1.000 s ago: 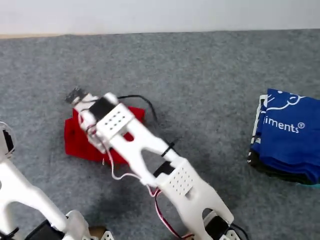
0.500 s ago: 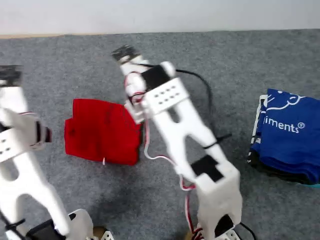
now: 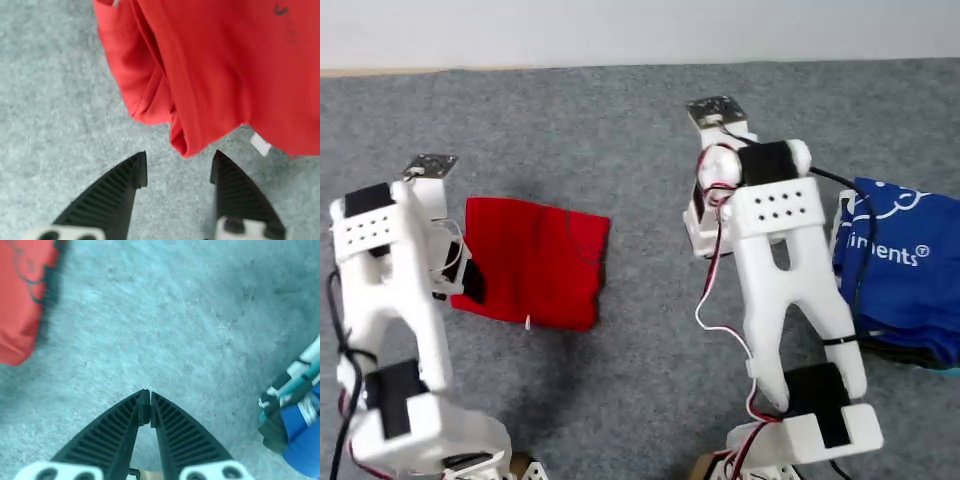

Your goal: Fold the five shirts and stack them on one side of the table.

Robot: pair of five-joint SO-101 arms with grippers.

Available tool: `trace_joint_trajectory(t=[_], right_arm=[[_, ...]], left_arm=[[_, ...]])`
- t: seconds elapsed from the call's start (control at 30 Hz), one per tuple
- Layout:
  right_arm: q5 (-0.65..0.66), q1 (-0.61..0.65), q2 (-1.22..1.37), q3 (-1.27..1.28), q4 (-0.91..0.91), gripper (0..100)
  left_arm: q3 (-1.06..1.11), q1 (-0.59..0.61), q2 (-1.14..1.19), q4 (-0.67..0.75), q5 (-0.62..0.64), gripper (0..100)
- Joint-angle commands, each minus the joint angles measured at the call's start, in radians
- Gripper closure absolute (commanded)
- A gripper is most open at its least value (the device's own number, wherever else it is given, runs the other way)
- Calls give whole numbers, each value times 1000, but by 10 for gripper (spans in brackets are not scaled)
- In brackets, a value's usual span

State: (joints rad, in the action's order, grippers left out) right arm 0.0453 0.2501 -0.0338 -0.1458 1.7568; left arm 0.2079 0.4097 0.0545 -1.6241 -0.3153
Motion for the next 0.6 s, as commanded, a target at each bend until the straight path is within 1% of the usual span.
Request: trace_joint_trajectory(t=[0.0, 0.17, 0.37, 0.47, 0.57], right_arm=[[11, -15, -54, 0, 39, 990], [11, -15, -54, -2, 39, 990], [12, -38, -56, -5, 39, 990], [12, -58, -54, -5, 39, 990], [12, -71, -54, -5, 39, 990]], left_arm=[[-50, -29, 54, 41, -14, 787], [-51, -97, 140, 101, -12, 789], [-51, -100, 239, 158, -11, 796], [-53, -104, 261, 170, -11, 848], [-68, -104, 249, 164, -11, 921]])
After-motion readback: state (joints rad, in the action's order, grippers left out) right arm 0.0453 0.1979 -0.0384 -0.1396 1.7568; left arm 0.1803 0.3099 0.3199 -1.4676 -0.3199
